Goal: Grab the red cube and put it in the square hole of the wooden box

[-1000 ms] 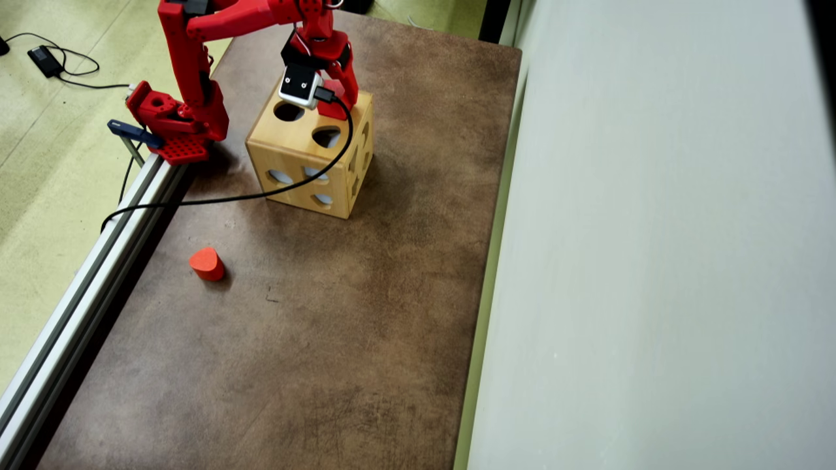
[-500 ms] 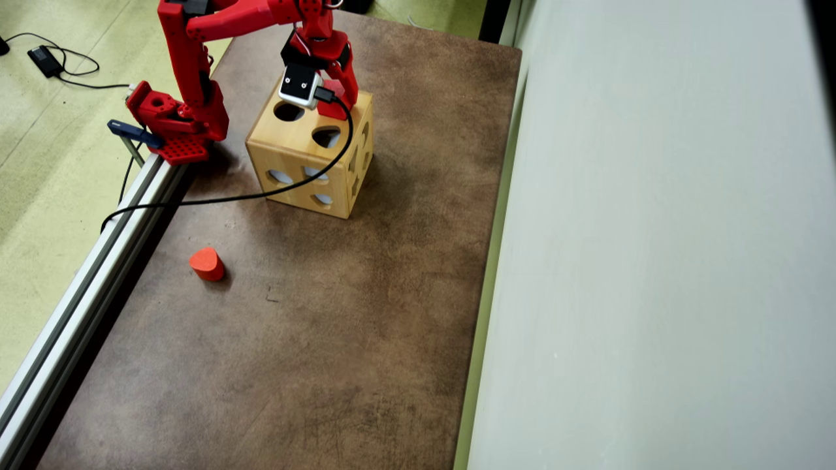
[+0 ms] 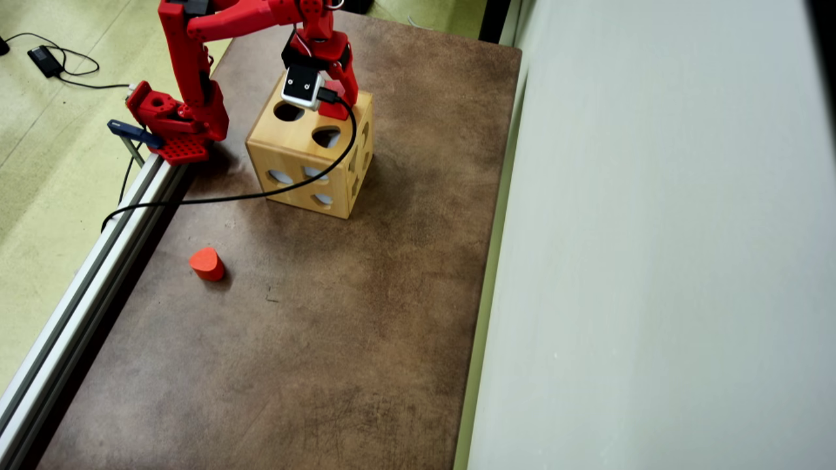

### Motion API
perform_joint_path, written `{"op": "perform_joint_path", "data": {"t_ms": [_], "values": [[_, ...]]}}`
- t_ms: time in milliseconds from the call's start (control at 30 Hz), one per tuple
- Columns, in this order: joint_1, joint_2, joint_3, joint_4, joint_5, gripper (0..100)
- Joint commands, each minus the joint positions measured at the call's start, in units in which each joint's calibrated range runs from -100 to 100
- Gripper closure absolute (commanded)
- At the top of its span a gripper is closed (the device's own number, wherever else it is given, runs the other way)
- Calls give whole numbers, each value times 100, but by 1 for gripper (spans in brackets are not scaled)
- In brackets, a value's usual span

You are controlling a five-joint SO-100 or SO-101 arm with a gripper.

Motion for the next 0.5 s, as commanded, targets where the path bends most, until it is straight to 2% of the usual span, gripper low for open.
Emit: {"op": "perform_joint_path", "data": {"t_ms": [0, 233, 467], "values": [[-37, -29, 150, 33, 39, 77], [-37, -37, 168, 90, 34, 69], [-37, -139, 168, 90, 0, 69]]}}
